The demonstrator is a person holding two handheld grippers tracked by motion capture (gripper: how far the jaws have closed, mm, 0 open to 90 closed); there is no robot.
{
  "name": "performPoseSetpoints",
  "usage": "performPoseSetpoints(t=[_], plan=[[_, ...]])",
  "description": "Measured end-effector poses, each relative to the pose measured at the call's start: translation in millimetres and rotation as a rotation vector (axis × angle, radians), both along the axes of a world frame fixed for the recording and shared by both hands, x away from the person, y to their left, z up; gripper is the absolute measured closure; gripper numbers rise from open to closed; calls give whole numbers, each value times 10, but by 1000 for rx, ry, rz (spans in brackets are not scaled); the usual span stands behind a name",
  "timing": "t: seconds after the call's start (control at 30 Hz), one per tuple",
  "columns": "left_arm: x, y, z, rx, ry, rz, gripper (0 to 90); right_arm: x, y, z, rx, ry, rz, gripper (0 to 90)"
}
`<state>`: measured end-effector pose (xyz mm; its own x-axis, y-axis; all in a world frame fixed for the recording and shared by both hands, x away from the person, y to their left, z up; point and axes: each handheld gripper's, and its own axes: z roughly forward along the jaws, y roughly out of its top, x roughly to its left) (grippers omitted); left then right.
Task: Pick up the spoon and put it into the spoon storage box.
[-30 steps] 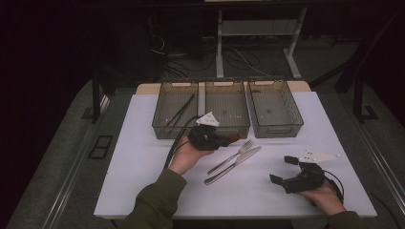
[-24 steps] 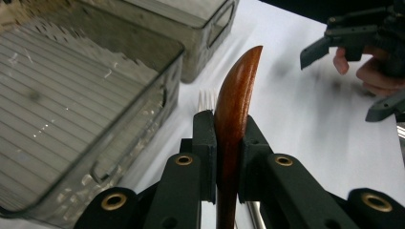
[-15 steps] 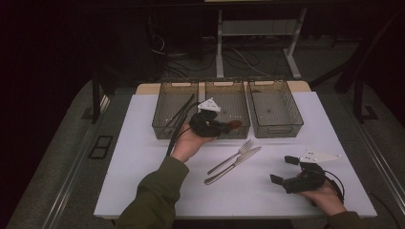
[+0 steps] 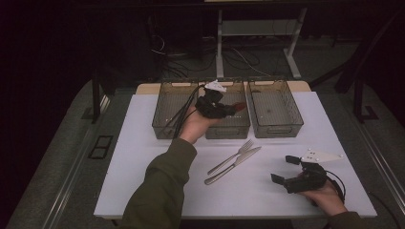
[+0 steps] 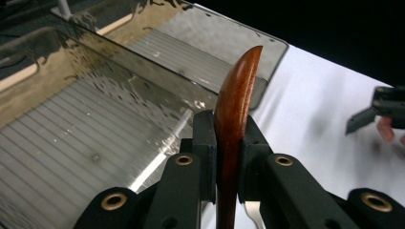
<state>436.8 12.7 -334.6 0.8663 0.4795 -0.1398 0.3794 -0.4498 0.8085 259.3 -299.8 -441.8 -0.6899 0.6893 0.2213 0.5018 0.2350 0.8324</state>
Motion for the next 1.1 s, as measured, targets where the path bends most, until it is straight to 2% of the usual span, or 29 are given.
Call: performPoseSetpoints(t=[0.3,0.37,0.5,0.77,0.87,0.9,0.93,1.07,1.1], plan=[[253,-165,8,0,-9,31,802,-4,-12,9,8,-2,-5,5],[312,-192,-12,8,-13,40,802,-3,-14,9,11,-4,-5,6],[416,-229,-59,-11,-6,59,802,-4,-26,17,13,-5,-1,5],[549,-300,-210,-14,-3,86,802,-7,-43,26,22,-8,-4,5],[581,-310,-285,9,9,86,801,-6,-48,26,26,-8,-7,5],[583,-326,-313,-1,18,95,801,-5,-49,26,26,-9,-7,5],[590,-327,-330,13,17,90,801,-4,-50,26,27,-9,-8,5],[606,-359,-395,25,23,99,800,-6,-50,26,30,-8,-7,5],[622,-342,-398,57,19,82,800,-6,-51,27,30,-8,-6,5]])
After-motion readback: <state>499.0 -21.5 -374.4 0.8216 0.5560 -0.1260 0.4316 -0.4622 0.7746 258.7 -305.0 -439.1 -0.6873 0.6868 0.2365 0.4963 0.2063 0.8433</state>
